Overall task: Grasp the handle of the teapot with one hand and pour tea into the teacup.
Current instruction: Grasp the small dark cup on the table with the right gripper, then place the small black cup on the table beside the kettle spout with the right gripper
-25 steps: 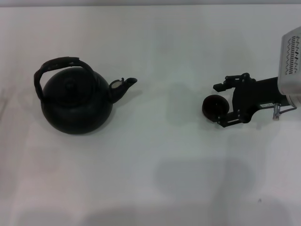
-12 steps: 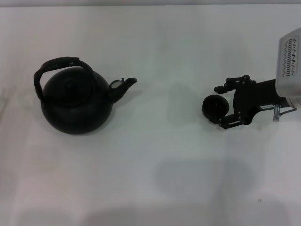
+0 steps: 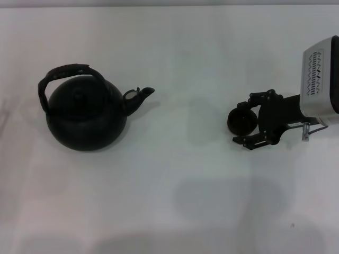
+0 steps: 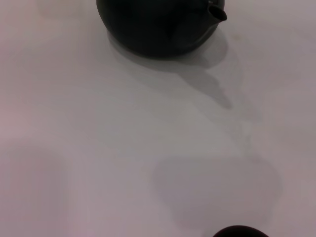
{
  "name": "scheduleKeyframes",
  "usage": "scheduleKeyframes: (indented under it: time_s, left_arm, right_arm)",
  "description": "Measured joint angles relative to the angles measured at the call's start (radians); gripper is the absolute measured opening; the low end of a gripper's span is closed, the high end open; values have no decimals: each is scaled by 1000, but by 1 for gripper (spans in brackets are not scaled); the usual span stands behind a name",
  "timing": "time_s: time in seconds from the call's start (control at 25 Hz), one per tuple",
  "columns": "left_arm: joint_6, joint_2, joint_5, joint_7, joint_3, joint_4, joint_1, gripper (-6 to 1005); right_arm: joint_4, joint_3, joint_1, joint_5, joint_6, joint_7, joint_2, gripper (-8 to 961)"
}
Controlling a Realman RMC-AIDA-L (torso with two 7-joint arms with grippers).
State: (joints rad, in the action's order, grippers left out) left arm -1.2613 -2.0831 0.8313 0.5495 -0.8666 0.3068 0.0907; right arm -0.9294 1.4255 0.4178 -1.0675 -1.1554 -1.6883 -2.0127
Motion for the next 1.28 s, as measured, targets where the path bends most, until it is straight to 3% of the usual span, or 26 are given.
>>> scheduleKeyframes:
  time_s: [0.44, 0.64, 0.92, 1.28]
  left_arm:
    - [-1, 0, 0, 0, 0, 0, 0, 690]
    - [-1, 1, 0, 0, 0, 0, -7, 691]
    - [-3, 2, 0, 0, 0, 3, -11, 691]
    - [-15, 1, 0, 0, -5, 7, -11, 691]
  right_arm:
    - [7, 3, -1, -5, 15, 1, -3, 829]
    - [0, 3, -1, -5, 12, 3, -3, 726]
    - [-64, -1, 11, -34, -61, 83, -2, 728]
    - [-90, 119, 88, -43, -5, 194, -8, 731]
